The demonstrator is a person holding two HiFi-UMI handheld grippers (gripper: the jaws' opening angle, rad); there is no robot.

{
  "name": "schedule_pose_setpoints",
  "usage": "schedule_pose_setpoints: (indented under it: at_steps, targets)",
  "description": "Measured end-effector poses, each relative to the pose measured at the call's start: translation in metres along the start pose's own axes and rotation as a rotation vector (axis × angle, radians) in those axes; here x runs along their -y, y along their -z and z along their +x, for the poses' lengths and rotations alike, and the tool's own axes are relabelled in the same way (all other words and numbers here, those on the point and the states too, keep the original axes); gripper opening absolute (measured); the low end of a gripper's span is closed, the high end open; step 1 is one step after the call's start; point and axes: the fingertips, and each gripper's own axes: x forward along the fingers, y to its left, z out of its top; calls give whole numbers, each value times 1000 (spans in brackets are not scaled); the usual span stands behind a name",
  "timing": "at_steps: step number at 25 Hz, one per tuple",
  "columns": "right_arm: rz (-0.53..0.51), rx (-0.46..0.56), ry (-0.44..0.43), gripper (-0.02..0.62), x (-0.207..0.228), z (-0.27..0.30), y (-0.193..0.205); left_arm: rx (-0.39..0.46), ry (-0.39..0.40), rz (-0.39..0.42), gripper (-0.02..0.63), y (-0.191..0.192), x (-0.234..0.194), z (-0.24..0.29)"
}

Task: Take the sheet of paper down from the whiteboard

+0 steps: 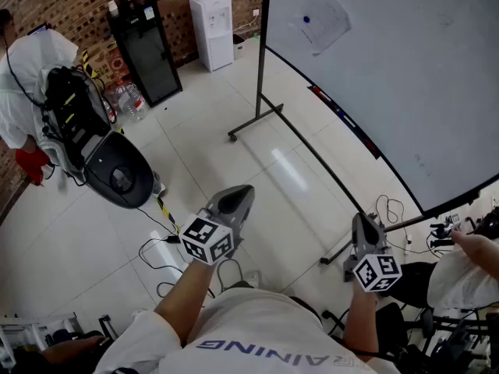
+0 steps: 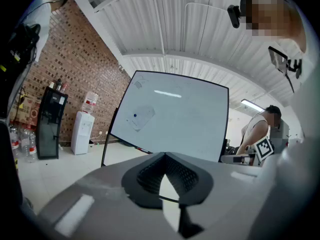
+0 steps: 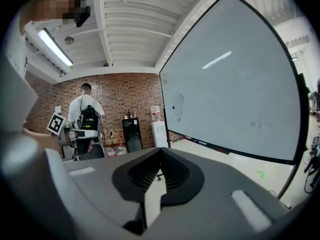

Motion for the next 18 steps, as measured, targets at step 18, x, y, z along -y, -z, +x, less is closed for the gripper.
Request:
schedule_pose_setpoints:
  at_steps: [18]
  targets:
    - [-55, 18, -179, 6, -19, 212, -50, 34, -169, 50, 6, -47, -146, 48]
